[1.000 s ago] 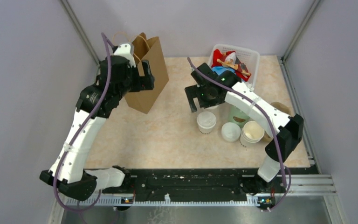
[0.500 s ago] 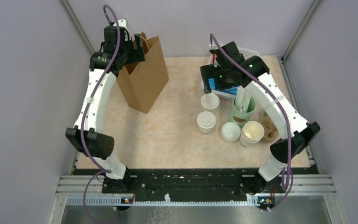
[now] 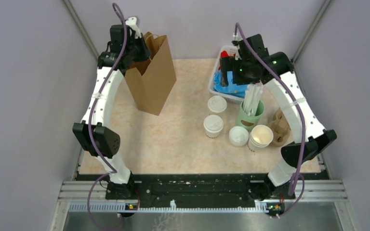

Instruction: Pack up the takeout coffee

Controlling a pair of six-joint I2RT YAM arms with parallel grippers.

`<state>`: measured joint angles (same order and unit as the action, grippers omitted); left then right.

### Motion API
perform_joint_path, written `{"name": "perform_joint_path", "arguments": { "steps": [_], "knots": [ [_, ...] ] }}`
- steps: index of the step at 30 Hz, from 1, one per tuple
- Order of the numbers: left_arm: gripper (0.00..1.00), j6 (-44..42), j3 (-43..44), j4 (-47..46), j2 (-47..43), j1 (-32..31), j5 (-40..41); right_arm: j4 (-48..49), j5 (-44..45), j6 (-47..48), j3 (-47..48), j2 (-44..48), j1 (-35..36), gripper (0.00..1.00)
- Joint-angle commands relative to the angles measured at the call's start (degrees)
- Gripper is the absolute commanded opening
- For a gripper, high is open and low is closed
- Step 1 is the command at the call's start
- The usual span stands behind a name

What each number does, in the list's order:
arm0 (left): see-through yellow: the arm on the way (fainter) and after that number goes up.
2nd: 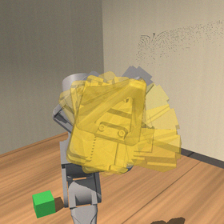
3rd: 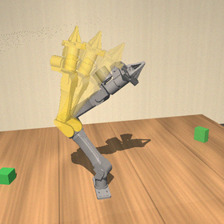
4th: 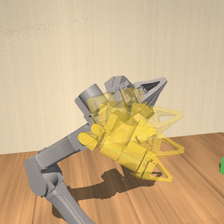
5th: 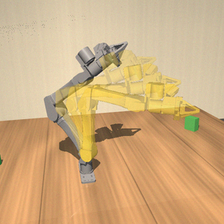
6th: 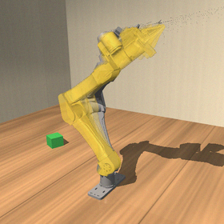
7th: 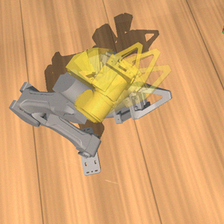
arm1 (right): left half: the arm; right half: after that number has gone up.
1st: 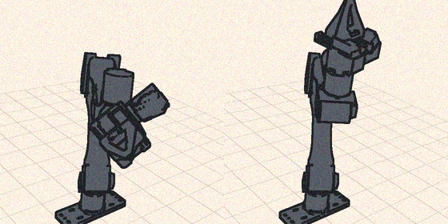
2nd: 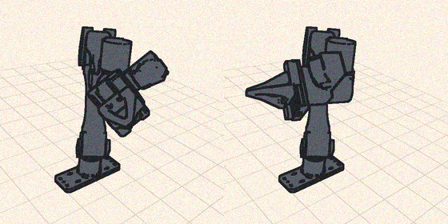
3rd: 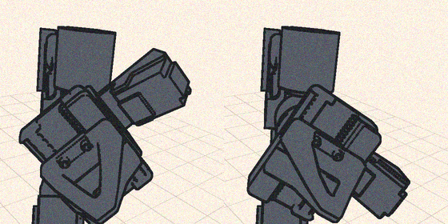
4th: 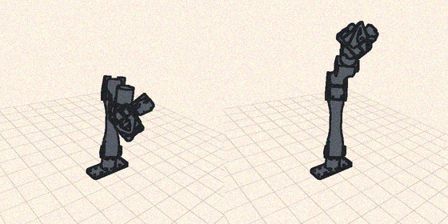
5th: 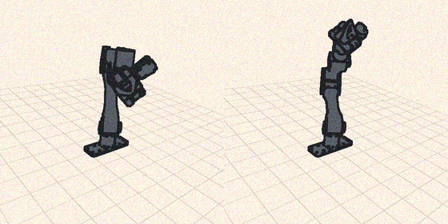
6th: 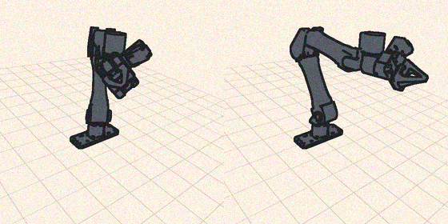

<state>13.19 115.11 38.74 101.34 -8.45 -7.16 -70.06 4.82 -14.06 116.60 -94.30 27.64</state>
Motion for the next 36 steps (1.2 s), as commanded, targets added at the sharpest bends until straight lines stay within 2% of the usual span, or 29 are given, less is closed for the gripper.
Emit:
{"name": "perform_joint_path", "arguments": {
  "steps": [1,6,10,15,18,21,24,26,28,33,36],
  "knots": [
    [0.11,-1.1,-3.6,-3.1,-6.5,0.2,-6.6,-1.6,1.2,-3.5,4.3,4.8,-2.8,0.98],
    [0.04,-1.8,-9.0,-1.9,-12.8,0.1,-7.4,-6.6,4.1,-5.5,6.7,6.7,-5.4,0.98],
    [0.02,-0.8,-12.7,-1.8,-16.9,-0.4,-7.7,-9.3,5.0,-7.2,7.5,7.9,-11.5,0.98],
    [0.05,-1.1,-18.0,-1.6,-20.6,-4.7,-7.2,-11.9,7.2,-11.4,3.0,10.6,-26.3,0.96],
    [0.11,-2.5,-21.3,-1.6,-23.0,-7.9,-5.1,-11.2,6.6,-12.7,-6.0,13.6,-36.5,0.96],
    [0.13,-4.5,-23.4,-1.4,-24.6,-11.0,-2.4,-8.4,0.3,-12.0,-16.9,17.0,-47.0,0.9],
    [0.22,-5.9,-25.7,-1.7,-26.3,-14.0,-0.6,-5.1,-2.0,-10.1,-26.9,19.3,-53.4,0.83],
    [0.33,-5.9,-27.0,-2.0,-27.1,-14.9,-0.4,-4.1,-5.8,-9.5,-32.5,19.2,-55.8,0.79],
    [0.5,-6.2,-27.2,-1.9,-27.7,-16.1,-0.3,-1.9,-7.8,-9.5,-36.5,19.1,-56.6,0.71],
    [0.74,-9.4,-23.5,-0.9,-27.1,-21.3,3.4,6.2,-10.0,-2.8,-44.3,14.4,-57.3,0.58],
    [0.81,-11.3,-22.2,-0.7,-26.9,-23.9,6.0,10.0,-11.2,-1.2,-46.7,11.5,-57.3,0.47]
  ]
}}
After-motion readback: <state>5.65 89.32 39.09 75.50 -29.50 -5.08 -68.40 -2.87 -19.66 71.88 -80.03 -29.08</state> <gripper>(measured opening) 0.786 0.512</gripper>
